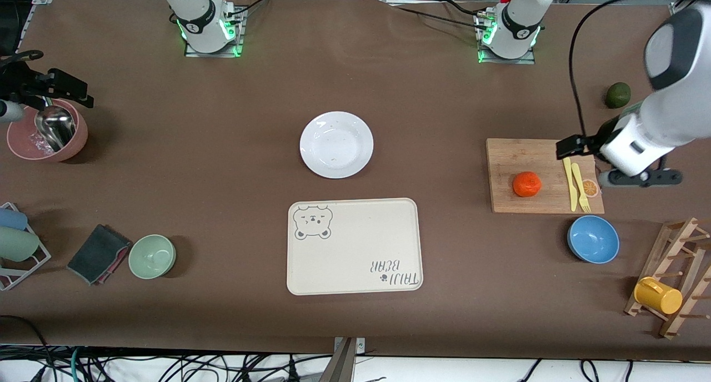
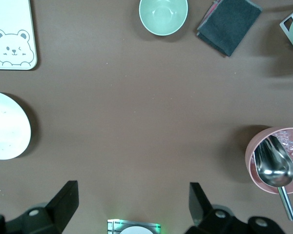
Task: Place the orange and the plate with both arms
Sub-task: 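Lower the left gripper onto the orange on the cutting board and grasp it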
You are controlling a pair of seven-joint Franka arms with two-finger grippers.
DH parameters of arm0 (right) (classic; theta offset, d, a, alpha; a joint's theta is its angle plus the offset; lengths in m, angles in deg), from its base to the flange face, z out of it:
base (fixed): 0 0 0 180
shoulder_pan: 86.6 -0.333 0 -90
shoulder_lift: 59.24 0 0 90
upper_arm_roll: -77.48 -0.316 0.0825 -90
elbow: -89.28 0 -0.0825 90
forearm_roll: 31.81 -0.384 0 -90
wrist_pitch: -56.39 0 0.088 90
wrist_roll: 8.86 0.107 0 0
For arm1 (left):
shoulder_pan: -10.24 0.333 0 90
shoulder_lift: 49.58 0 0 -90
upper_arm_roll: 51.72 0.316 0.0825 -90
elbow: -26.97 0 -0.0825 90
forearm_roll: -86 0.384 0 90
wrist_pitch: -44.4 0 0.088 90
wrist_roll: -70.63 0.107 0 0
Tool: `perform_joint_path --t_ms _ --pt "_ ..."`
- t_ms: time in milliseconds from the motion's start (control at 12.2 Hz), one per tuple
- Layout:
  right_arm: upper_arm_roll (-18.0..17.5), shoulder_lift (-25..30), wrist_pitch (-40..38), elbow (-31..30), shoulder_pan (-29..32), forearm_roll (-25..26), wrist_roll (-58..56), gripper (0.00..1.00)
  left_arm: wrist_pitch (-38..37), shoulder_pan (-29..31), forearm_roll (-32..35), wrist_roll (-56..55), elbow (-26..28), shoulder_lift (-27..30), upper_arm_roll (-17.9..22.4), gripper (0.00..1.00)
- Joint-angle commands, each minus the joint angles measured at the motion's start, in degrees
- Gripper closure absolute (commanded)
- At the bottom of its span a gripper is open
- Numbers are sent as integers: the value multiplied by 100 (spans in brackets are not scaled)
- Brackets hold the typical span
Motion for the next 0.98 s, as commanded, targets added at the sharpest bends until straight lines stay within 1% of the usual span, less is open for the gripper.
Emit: perform_joint_path --t_ms 0,82,245,327,490,654,817,899 --pt "6 -42 -123 147 9 -58 -19 0 115 11 -96 -5 -228 -786 17 0" --pt "6 -42 -114 164 18 -58 -19 0 411 20 -87 21 -133 -945 17 0" --pt "6 -42 -123 147 9 -58 -10 0 1158 -6 -87 13 279 -1043 25 0" --pt "6 -42 -123 147 9 -58 -19 0 1353 -6 -87 22 490 -1052 25 0" --pt "6 -42 -123 164 9 -58 -19 0 1810 47 150 13 807 -1087 25 0" --pt "6 -42 -123 164 18 -58 -19 0 1882 47 168 -48 853 -1332 34 0" --pt "6 -42 -123 147 9 -58 -19 0 1934 90 430 -49 879 -1508 34 0" --pt "6 -42 -123 147 9 -58 -19 0 2178 99 449 -49 1062 -1518 34 0"
